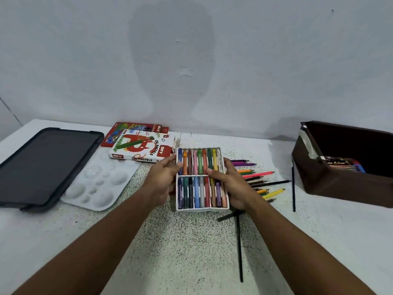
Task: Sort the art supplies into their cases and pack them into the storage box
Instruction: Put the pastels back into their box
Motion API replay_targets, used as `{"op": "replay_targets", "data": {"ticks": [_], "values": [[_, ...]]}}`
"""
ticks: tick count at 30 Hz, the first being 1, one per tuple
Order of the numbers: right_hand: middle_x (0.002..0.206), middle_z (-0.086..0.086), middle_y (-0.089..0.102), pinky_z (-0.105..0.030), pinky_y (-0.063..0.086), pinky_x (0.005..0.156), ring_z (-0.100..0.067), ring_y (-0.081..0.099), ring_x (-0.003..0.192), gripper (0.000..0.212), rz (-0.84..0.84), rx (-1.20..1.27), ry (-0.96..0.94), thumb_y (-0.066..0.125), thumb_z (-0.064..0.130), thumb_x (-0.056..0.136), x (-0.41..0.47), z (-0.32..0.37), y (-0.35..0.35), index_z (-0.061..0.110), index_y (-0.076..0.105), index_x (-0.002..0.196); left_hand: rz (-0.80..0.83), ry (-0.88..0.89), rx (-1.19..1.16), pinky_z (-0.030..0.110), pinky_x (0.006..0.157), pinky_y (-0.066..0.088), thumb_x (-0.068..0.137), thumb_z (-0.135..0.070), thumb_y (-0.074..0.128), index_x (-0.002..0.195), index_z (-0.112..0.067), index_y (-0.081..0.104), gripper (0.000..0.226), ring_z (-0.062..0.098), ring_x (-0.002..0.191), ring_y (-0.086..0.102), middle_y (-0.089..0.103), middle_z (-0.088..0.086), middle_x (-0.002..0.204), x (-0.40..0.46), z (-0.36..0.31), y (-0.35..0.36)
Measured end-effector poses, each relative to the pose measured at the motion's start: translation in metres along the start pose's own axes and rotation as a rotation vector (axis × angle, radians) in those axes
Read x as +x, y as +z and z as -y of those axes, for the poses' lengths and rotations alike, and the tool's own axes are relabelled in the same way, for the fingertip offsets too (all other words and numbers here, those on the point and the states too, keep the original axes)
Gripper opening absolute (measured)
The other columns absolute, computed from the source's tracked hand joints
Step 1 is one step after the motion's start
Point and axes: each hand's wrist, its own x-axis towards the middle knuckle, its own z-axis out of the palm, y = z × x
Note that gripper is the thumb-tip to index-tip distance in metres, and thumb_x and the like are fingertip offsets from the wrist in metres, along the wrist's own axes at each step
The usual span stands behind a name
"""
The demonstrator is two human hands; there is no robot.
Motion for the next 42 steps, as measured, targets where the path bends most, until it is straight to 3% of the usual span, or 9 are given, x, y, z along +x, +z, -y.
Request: {"op": "replay_targets", "data": {"ticks": [3,7,10,13,16,19,25,36,42], "values": [[0.139,-0.018,0.048,-0.063,0.039,0.101,-0.036,0.049,0.124,0.097,0.033,0.081,0.043,0.081,0.027,0.068,0.008,-0.002,-0.003,0.034,0.023,0.145,0.017,0.005,0.001,0.063,0.106,0.036,0.093,-0.003,0.054,0.126,-0.022,0.053,0.039,0.036,0.128,0.048,0.049,0.019,0.139,0.008,0.002,0.001],[0.123,-0.015,0.063,-0.06,0.047,0.094,-0.034,0.058,0.116,0.056,0.088,0.149,0.029,0.075,0.016,0.075,0.011,-0.001,-0.005,0.018,0.047,0.124,0.019,0.02,0.079,0.059,0.112,0.028,0.093,-0.002,0.054,0.127,-0.02,0.055,0.038,0.031,0.13,0.045,0.051,0.015,0.137,0.014,-0.001,0.006],[0.117,-0.017,0.065,-0.047,0.059,0.073,-0.034,0.063,0.107,0.033,0.061,0.23,0.023,0.068,0.008,0.081,0.011,0.003,-0.009,0.021,0.051,0.106,0.087,0.039,0.218,0.053,0.1,0.046,0.095,-0.007,0.054,0.134,-0.013,0.05,0.039,0.033,0.118,0.055,0.054,0.018,0.131,0.02,-0.007,0.005],[0.116,-0.018,0.066,-0.043,0.059,0.065,-0.033,0.067,0.098,0.046,0.021,0.273,0.032,0.068,0.008,0.083,0.014,0.003,-0.017,0.011,0.047,0.123,0.087,0.261,0.545,0.031,0.075,0.059,0.096,-0.01,0.054,0.132,-0.007,0.052,0.037,0.026,0.09,0.064,0.062,0.017,0.116,0.033,-0.019,-0.008],[0.116,-0.019,0.066,-0.051,0.057,0.073,-0.035,0.068,0.097,0.051,-0.012,0.287,0.011,0.069,0.011,0.083,0.018,0.003,-0.025,0.01,0.047,0.129,0.045,0.524,1.069,0.031,0.079,0.046,0.09,-0.02,0.065,0.126,-0.015,0.059,0.036,0.024,0.099,0.057,0.062,0.008,0.113,0.066,-0.038,-0.034],[0.116,-0.019,0.066,-0.055,0.056,0.076,-0.036,0.067,0.1,0.054,-0.06,0.304,-0.009,0.071,0.014,0.08,0.018,0.004,-0.029,0.012,0.047,0.129,0.043,0.591,1.419,0.036,0.088,0.035,0.07,-0.058,0.075,0.128,-0.02,0.059,0.072,0.028,0.111,0.045,0.056,0.013,0.118,0.091,-0.062,-0.051],[0.111,-0.018,0.068,-0.047,0.057,0.069,-0.036,0.068,0.094,0.053,-0.077,0.326,-0.022,0.07,0.019,0.079,0.015,0.006,-0.031,0.011,0.049,0.126,0.065,0.398,1.792,0.049,0.113,0.023,0.032,-0.103,0.037,0.144,-0.039,0.034,0.129,0.033,0.138,0.027,0.032,0.008,0.152,0.137,-0.08,-0.074],[0.12,-0.021,0.064,-0.05,0.056,0.074,-0.037,0.067,0.099,0.074,-0.121,0.354,0.019,0.08,0.033,0.069,0.023,0.01,-0.036,0.013,0.048,0.132,0.223,0.099,1.869,0.063,0.114,0.009,0.039,-0.089,0.067,0.142,-0.06,-0.002,0.126,0.042,0.142,0.015,0.021,0.018,0.154,0.153,-0.088,-0.061],[0.114,-0.021,0.067,-0.054,0.055,0.075,-0.038,0.068,0.096,0.065,-0.155,0.351,0.02,0.076,0.037,0.073,0.015,0.024,-0.033,0.011,0.051,0.127,0.273,0.159,1.822,0.054,0.105,0.039,0.015,-0.091,0.066,0.137,-0.063,-0.006,0.144,0.043,0.125,0.039,0.017,0.016,0.138,0.135,-0.107,-0.043]]}}
